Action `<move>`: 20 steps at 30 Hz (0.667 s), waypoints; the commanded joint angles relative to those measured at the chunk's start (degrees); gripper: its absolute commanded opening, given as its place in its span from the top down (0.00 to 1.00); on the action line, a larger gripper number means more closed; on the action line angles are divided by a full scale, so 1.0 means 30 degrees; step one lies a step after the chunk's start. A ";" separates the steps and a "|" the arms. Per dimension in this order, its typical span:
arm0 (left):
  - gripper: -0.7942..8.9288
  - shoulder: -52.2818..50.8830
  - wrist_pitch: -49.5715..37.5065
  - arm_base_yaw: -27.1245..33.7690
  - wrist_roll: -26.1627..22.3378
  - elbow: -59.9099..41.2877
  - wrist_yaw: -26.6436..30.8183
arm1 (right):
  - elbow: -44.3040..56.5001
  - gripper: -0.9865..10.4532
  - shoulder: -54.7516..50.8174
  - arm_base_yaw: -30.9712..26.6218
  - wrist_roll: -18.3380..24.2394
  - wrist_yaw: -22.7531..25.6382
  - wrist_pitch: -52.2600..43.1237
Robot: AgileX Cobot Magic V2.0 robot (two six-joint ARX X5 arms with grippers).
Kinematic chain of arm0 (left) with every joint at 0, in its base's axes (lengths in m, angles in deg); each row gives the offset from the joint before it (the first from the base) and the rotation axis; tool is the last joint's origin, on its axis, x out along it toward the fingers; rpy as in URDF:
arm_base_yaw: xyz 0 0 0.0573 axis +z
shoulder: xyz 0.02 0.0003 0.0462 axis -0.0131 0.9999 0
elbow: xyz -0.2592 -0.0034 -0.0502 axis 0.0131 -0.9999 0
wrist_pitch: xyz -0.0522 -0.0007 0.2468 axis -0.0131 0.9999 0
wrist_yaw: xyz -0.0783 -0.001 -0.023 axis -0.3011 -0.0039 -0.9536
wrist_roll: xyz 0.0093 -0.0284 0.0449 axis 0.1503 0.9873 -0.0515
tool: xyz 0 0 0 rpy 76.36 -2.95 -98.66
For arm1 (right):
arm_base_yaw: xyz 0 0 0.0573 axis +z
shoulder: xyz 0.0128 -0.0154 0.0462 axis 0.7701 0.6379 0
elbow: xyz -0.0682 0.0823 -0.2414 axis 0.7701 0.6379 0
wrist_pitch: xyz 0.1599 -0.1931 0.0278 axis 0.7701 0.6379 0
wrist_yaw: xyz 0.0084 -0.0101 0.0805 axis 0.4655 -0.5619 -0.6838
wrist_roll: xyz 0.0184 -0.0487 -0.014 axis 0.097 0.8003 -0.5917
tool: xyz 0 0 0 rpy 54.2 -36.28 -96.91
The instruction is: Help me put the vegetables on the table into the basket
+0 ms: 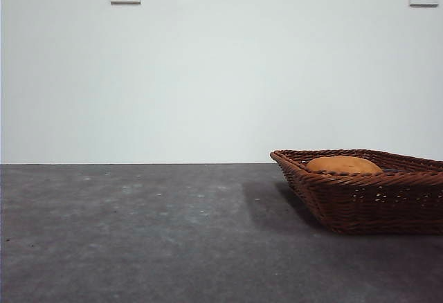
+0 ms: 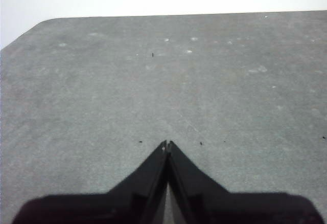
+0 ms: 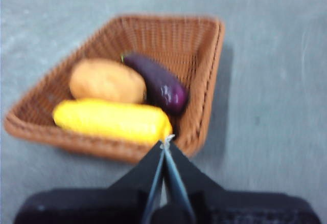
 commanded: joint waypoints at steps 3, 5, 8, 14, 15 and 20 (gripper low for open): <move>0.92 0.0015 -0.0124 0.0051 0.0102 -0.0204 -0.0058 | 0.0204 0.91 -0.0066 -0.0007 -0.0503 0.0211 -0.0605; 0.92 0.0015 -0.0131 0.0051 0.0109 -0.0204 -0.0058 | 0.0204 0.91 -0.0066 -0.0007 -0.0503 0.0255 -0.0597; 0.92 0.0015 -0.0124 0.0051 0.0109 -0.0204 -0.0058 | 0.0204 0.91 -0.0066 -0.0007 -0.0495 0.0277 -0.0561; 0.92 0.0044 -0.0131 0.0051 0.0109 -0.0204 -0.0058 | 0.0204 0.91 -0.0051 -0.0007 -0.0495 0.0277 -0.0539; 0.92 0.0044 -0.0131 0.0051 0.0109 -0.0204 -0.0058 | 0.0204 0.91 -0.0051 -0.0007 -0.0495 0.0270 -0.0546; 0.92 0.0044 -0.0131 0.0051 0.0102 -0.0204 -0.0058 | 0.0204 0.91 -0.0051 -0.0007 -0.0495 0.0277 -0.0546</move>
